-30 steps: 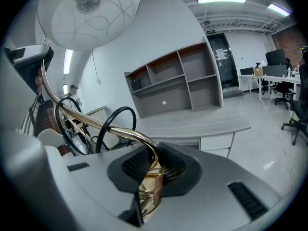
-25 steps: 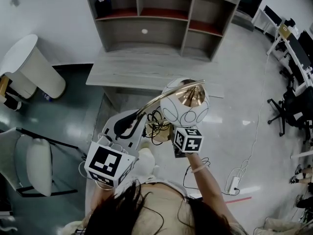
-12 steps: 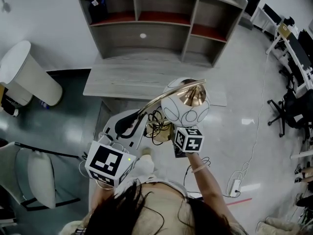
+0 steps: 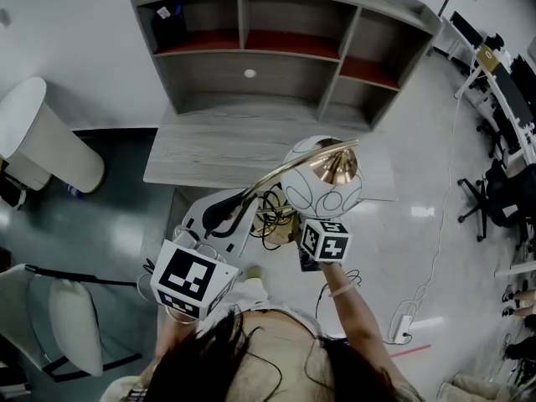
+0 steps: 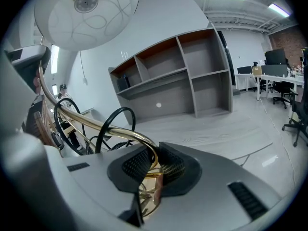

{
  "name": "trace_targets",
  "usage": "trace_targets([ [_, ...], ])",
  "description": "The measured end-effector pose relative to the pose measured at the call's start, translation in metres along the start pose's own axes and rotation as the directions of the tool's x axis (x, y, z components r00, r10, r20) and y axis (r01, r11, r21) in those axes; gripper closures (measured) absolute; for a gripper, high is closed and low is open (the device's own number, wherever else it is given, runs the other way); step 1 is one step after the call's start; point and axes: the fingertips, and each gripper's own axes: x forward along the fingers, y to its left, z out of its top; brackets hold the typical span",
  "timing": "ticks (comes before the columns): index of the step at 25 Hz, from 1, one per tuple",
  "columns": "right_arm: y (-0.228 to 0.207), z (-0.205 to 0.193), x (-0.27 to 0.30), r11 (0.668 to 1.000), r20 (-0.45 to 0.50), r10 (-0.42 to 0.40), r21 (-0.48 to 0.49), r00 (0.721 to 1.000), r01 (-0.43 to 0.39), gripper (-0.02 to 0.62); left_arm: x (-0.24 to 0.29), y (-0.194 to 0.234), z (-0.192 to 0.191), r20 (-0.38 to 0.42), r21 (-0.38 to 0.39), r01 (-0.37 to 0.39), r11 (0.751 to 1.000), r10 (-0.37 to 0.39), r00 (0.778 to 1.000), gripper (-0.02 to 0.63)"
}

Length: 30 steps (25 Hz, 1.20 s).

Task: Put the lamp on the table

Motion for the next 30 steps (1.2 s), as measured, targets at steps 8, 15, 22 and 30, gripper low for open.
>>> trace_targets([
  [8, 0.0, 0.018, 0.029, 0.999, 0.009, -0.035, 0.02, 0.999, 0.035, 0.543, 0.02, 0.036, 0.003, 0.006, 0.01, 0.041, 0.999, -0.041, 0.999, 0.565],
  [15, -0.007, 0.019, 0.036, 0.997, 0.007, -0.068, 0.044, 0.998, 0.068, 0.541, 0.034, 0.045, 0.002, 0.007, 0.005, 0.078, 0.997, -0.078, 0.997, 0.565],
  [22, -0.025, 0.023, 0.051, 0.996, -0.002, -0.073, 0.053, 0.997, 0.073, 0.541, 0.056, 0.047, -0.002, -0.003, -0.004, 0.092, 0.996, -0.092, 0.996, 0.565],
  [30, -0.037, 0.043, 0.079, 0.999, -0.01, -0.033, 0.04, 0.999, 0.034, 0.543, 0.088, 0.065, 0.006, -0.01, -0.002, 0.056, 0.998, -0.056, 0.998, 0.565],
])
